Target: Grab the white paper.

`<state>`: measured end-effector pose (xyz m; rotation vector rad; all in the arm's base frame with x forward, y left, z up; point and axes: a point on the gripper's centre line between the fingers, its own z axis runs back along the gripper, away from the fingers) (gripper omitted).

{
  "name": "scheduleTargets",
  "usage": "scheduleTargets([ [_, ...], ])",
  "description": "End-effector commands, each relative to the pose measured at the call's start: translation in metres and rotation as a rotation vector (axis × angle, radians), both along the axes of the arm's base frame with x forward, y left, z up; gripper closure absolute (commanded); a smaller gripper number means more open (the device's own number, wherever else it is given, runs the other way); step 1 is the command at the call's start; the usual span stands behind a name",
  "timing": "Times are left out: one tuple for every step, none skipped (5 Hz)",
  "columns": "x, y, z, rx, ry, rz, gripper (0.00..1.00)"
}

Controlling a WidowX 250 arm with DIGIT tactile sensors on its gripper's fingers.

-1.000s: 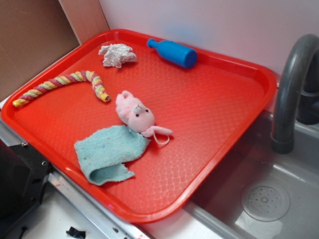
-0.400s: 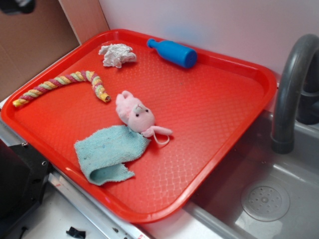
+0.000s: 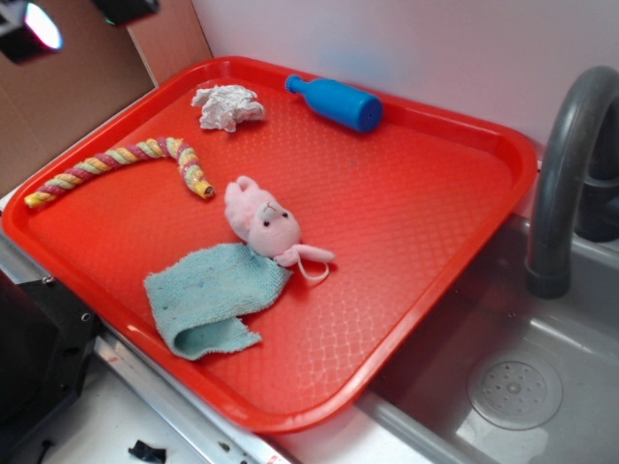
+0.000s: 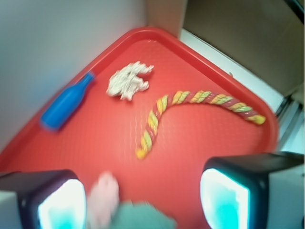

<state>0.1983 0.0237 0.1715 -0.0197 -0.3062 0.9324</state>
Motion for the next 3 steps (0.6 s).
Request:
scheduleTargets([
  [0.066, 0.033, -0.037, 0.016, -0.090, 0.084, 0.00],
  [0.092, 0.040, -0.066, 0.024, -0.078, 0.006, 0.00],
  [0.109, 0.042, -0.095, 0.029, -0.041, -0.061, 0.00],
])
